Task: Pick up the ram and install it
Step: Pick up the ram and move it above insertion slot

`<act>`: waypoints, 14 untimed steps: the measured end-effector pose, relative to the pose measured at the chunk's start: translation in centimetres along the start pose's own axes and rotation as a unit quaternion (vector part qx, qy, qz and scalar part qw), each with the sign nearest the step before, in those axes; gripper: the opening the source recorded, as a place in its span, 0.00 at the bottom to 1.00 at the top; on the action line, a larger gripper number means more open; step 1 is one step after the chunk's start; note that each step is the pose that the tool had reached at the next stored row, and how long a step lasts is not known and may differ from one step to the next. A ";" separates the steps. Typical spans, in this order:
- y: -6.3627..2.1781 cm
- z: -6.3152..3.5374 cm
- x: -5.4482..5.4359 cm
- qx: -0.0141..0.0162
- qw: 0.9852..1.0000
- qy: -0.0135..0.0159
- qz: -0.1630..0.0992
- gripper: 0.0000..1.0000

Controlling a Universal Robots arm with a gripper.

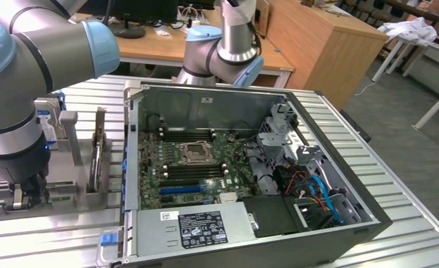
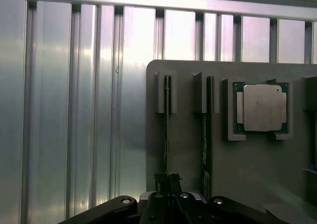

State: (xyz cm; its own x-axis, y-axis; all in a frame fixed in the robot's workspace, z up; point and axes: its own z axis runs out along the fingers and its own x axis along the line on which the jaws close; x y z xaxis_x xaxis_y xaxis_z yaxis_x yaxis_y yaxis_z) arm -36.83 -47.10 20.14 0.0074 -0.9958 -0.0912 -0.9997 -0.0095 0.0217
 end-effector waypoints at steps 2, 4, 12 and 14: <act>0.01 -0.19 0.0 0.000 1.000 0.000 0.000 0.12; 0.01 -0.50 0.0 0.000 1.000 0.000 0.000 0.12; 0.06 -3.12 -0.3 0.000 1.000 0.000 0.006 0.12; 0.07 -3.71 -0.3 0.001 1.000 0.000 0.008 0.12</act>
State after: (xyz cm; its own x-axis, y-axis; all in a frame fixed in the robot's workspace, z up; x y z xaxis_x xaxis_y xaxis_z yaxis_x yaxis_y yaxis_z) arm -36.82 -47.10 23.87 -0.0077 -0.9958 -0.0910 -0.9997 0.0058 0.0219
